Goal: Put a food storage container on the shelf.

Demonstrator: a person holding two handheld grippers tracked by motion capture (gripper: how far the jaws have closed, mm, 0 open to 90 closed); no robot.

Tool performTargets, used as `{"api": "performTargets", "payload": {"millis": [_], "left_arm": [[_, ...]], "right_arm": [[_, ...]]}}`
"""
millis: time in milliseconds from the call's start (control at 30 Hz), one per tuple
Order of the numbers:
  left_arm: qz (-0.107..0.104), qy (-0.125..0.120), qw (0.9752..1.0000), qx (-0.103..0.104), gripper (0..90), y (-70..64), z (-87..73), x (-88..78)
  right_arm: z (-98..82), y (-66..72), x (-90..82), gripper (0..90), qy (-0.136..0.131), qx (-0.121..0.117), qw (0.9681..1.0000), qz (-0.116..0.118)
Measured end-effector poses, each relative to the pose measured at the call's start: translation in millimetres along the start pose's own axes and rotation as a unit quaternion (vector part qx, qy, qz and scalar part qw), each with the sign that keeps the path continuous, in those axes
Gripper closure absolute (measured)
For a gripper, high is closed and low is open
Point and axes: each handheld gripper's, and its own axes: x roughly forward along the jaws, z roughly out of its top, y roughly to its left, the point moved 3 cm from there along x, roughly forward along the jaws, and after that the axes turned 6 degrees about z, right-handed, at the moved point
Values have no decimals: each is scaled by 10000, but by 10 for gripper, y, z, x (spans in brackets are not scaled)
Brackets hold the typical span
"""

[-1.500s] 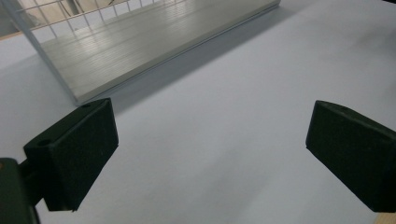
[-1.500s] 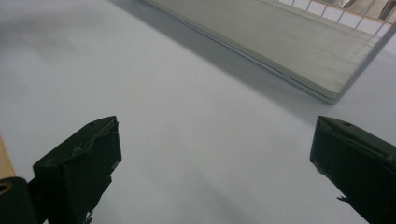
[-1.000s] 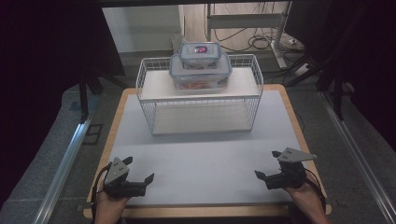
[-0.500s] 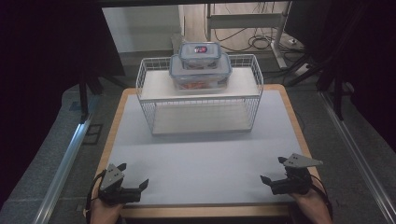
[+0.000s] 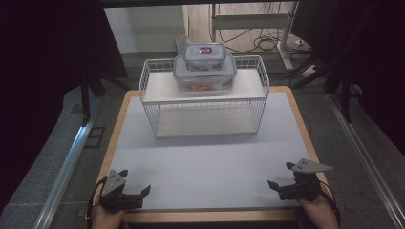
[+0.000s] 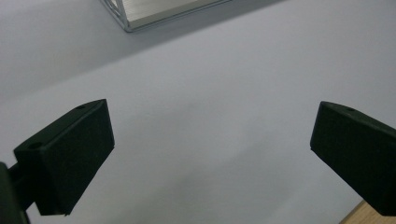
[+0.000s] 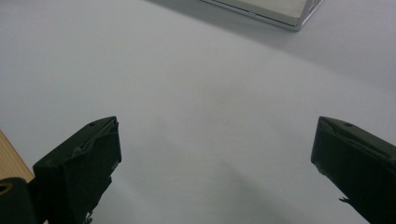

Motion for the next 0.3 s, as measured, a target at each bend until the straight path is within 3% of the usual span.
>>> {"api": "performTargets", "payload": {"millis": [100, 300], "left_arm": [[11, 12, 10000, -43, 0, 6, -3, 3], [53, 43, 10000, -6, 0, -5, -1, 11]], "right_arm": [[-1, -11, 19, 10, 71, 56, 10000, 13], [-1, 14, 50, 10, 226, -72, 9997, -65]]}}
